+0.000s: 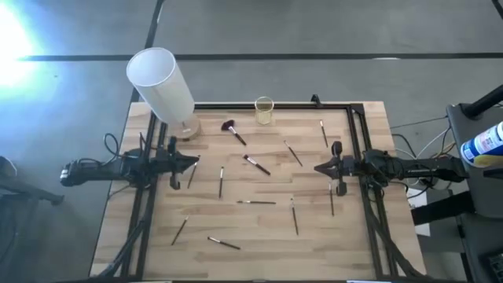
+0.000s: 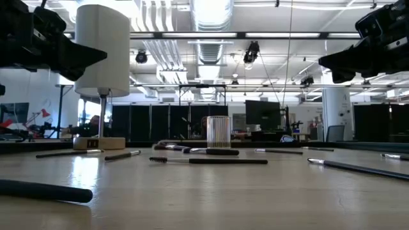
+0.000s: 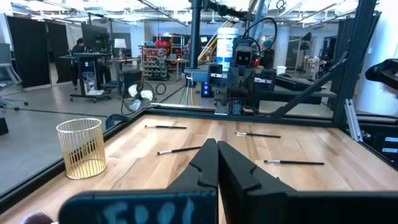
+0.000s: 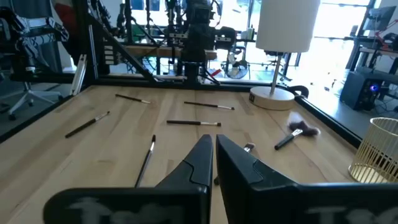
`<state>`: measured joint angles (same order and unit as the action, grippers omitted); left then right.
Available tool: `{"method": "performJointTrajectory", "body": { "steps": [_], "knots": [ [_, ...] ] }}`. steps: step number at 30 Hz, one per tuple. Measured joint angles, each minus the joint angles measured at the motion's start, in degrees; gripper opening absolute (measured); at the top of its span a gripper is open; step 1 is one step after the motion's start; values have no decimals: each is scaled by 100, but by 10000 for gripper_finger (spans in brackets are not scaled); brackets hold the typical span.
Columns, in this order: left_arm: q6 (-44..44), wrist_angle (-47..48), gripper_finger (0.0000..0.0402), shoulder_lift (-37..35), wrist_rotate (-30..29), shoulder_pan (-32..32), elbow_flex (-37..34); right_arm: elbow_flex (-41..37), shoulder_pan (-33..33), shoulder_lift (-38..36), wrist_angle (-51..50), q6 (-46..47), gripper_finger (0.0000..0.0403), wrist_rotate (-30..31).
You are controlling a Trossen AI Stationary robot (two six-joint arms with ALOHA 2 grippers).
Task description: Put items in baskets/containers
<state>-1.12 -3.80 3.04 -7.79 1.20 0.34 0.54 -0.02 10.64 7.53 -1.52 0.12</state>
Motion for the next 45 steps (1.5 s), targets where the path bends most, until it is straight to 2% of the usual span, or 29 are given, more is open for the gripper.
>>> {"method": "performJointTrajectory", "body": {
  "steps": [37, 45],
  "knots": [
    [78, 1, 0, -1, -13, -1, 0, 0, 0, 0, 11, -2, 18, 0],
    [-25, -1, 0, 1, -20, -1, 0, 0, -1, 1, 620, 0, 18, 0]
  ]
}}
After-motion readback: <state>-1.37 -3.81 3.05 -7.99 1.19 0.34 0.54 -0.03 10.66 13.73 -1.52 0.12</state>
